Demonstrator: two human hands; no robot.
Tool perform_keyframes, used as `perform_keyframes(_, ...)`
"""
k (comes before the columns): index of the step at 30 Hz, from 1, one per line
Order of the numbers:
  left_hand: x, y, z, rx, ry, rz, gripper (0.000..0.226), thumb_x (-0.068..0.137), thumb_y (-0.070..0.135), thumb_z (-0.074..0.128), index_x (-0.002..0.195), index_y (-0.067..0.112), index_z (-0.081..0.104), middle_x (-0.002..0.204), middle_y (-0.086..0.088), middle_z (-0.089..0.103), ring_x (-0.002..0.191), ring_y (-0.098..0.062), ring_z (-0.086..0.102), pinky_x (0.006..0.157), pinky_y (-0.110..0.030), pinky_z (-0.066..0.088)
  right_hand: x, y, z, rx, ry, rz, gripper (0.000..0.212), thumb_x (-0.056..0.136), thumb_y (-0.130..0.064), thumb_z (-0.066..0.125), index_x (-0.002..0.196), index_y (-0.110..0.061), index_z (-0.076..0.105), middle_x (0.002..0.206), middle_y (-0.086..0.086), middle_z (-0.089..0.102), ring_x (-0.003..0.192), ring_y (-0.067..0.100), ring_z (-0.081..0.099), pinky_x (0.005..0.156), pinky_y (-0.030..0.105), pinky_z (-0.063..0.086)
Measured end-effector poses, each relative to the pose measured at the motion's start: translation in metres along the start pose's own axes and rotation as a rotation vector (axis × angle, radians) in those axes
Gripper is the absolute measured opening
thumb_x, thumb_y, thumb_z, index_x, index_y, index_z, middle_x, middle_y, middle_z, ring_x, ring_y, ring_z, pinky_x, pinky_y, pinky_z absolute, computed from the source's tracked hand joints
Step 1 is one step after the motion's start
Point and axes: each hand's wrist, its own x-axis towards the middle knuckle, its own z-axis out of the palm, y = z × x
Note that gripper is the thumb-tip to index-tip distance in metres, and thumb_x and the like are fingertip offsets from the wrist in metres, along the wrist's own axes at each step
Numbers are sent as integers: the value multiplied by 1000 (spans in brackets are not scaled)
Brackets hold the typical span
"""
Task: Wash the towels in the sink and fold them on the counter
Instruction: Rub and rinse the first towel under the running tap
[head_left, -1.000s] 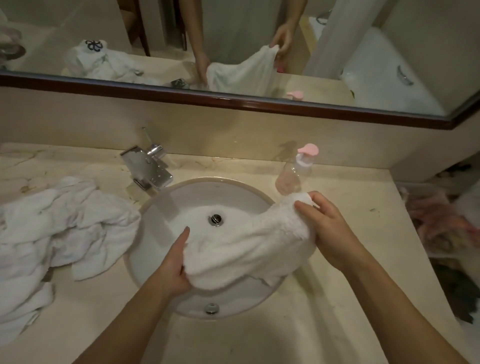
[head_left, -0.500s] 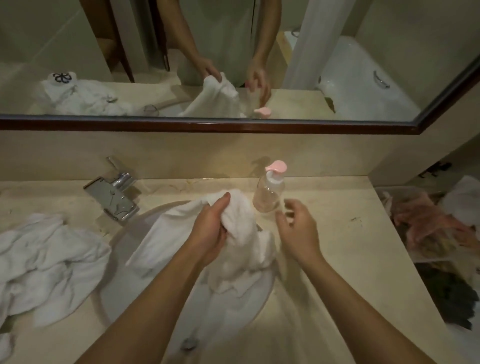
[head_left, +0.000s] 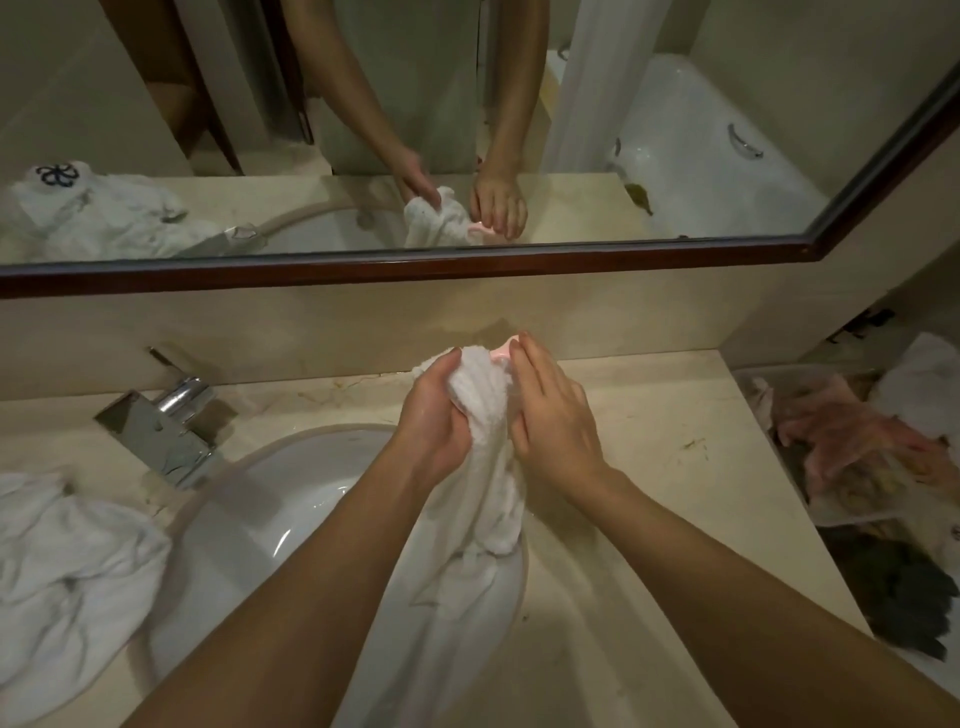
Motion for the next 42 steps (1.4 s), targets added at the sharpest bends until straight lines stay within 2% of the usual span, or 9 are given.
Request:
perform_keyframes(19,-10,-1,-1,-95,-40,-44,49,104,33,40,132,-5,51,126,-24,64,120,-31,61,99,-39,47,-3,3,-4,-53,-134,-3,83,95,-16,55,161,-15,5,169,-4,-6,151,15,23,106,35,39)
perform_keyframes(23,-12,-3,-5,-123,20,-34,50,104,35,41,133,-5,51,128,-23,63,122,-30,60,110,-39,41,2,1,-19,-74,-252,-15,80,101,-25,50,161,-17,-2,168,-5,-13,152,15,17,112,39,37)
perform_keyframes(26,-21,-7,-15,-95,132,24,51,104,36,44,132,-5,52,130,-21,62,123,-29,59,114,-39,38,-6,-12,-30,185,-90,97,70,102,-22,48,161,-18,11,168,-4,4,152,14,14,117,36,26)
perform_keyframes(29,-38,-13,-31,-143,222,99,56,105,40,39,131,-9,51,122,-19,65,125,-26,57,115,-37,37,-50,-51,-20,591,314,479,41,90,-30,50,127,-13,57,127,3,59,115,18,55,93,27,42)
perform_keyframes(31,-53,-17,-48,-225,271,137,55,104,43,42,129,-6,52,118,-17,63,126,-23,55,116,-37,36,-90,-89,4,1097,175,968,41,88,-46,51,99,-8,61,91,6,66,81,23,60,73,33,46)
perform_keyframes(34,-95,-28,-65,-245,337,150,50,102,43,47,123,-2,55,131,-15,62,126,-25,57,115,-39,37,-136,-136,44,2063,-317,1445,72,88,-58,60,122,6,58,112,23,67,101,37,66,92,45,54)
perform_keyframes(37,-153,-40,-85,-96,329,219,50,101,46,42,119,2,60,121,-19,68,116,-30,64,107,-45,43,-150,-156,64,2279,-165,1370,70,93,-53,51,139,1,54,135,27,59,129,41,54,117,49,35)
perform_keyframes(40,-174,-40,-137,308,589,312,49,87,63,58,112,21,62,128,-18,62,118,-33,60,106,-50,43,-148,-157,67,2167,35,1335,44,102,-34,46,126,-3,66,119,22,70,107,33,70,91,43,57)
perform_keyframes(42,-182,-37,-156,425,783,338,30,96,43,56,114,19,57,126,-6,59,115,-24,55,102,-37,40,-150,-157,61,2036,80,1212,43,97,-32,56,132,-7,62,125,16,69,113,30,68,98,47,54)
